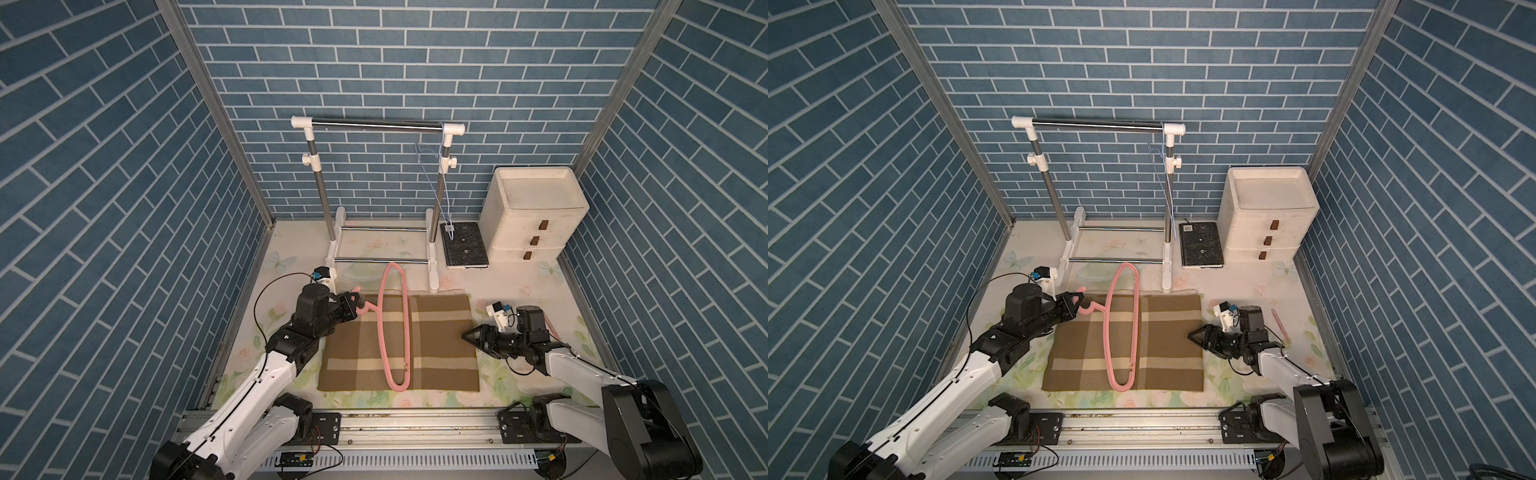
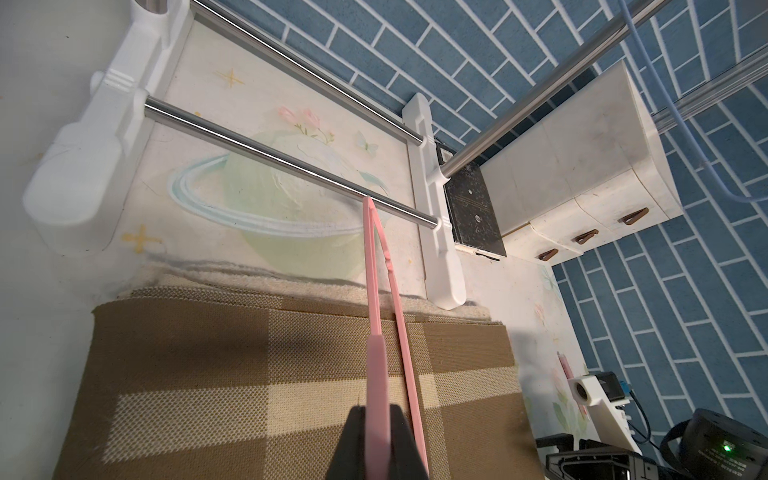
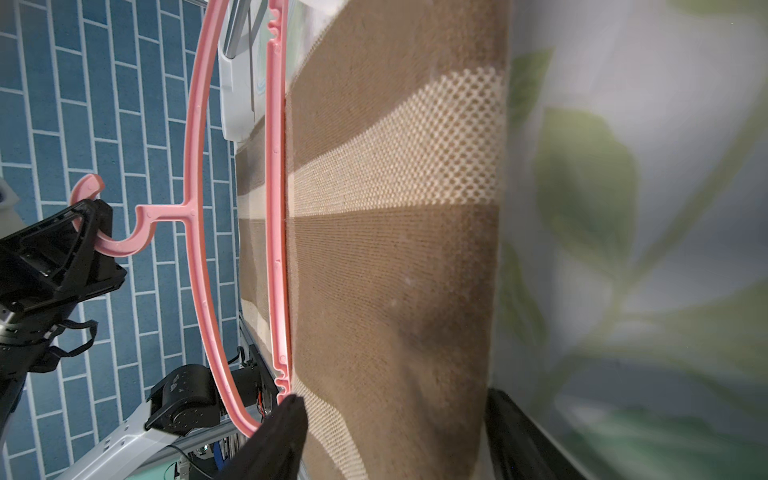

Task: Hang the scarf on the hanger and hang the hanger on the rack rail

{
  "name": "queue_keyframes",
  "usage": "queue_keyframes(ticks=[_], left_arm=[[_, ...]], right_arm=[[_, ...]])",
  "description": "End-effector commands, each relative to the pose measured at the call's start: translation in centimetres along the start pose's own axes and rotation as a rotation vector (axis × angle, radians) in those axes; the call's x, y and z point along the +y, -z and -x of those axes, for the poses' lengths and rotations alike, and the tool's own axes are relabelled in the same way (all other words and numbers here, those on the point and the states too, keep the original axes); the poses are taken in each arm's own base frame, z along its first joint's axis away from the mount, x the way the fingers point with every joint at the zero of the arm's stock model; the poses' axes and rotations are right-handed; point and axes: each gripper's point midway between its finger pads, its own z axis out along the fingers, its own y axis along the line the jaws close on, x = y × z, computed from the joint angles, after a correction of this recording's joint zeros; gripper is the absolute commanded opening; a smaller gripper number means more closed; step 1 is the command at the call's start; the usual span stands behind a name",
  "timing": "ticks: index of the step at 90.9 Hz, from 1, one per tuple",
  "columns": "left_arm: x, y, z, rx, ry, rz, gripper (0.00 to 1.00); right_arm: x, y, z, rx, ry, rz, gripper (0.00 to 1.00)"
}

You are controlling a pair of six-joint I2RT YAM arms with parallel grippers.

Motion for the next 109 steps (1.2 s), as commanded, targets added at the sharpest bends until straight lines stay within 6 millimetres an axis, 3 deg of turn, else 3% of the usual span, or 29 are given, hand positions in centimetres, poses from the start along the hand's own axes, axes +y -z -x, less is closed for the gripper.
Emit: queue_keyframes(ticks=[1,23,40,67,74,86,97,109], left_arm=[[0.6,0.2,0.0,0.021,-0.044,0.045,0.00],[0.6,0.4,0.3,0.019,-0.056,0.055,0.00],[0.8,0.2,-0.1,0.035,-0.056,0.058,0.00],[1.2,0.5,-0.3,0.041,-0.062,0.082,0.00],[1.2,0.5,-0.2,0.042,-0.064,0.083,0.00],[1.2,0.8,0.1,0.037,-0.073,0.090,0.00],[1.1,0.9,0.3,0.033,-0.073,0.096,0.00],[1.4,1.0,0.3,0.030,-0.071,0.112,0.00]], right_arm=[[2.5,0.1,0.9,-0.007,0.034,0.078,0.69],[4.7,0.4,0.7,-0.015,0.044,0.123,0.69],[2.9,-1.5,-0.9,0.027,-0.022,0.076,0.70],[1.5,-2.4,-1.6,0.076,-0.057,-0.003,0.70],[1.9,-2.6,-1.6,0.085,-0.049,0.016,0.61],[4.2,-2.7,-1.0,0.095,0.002,0.080,0.25],[7.1,-2.6,0.0,0.062,0.044,0.143,0.00],[9.6,-2.6,0.4,0.037,0.033,0.214,0.00]])
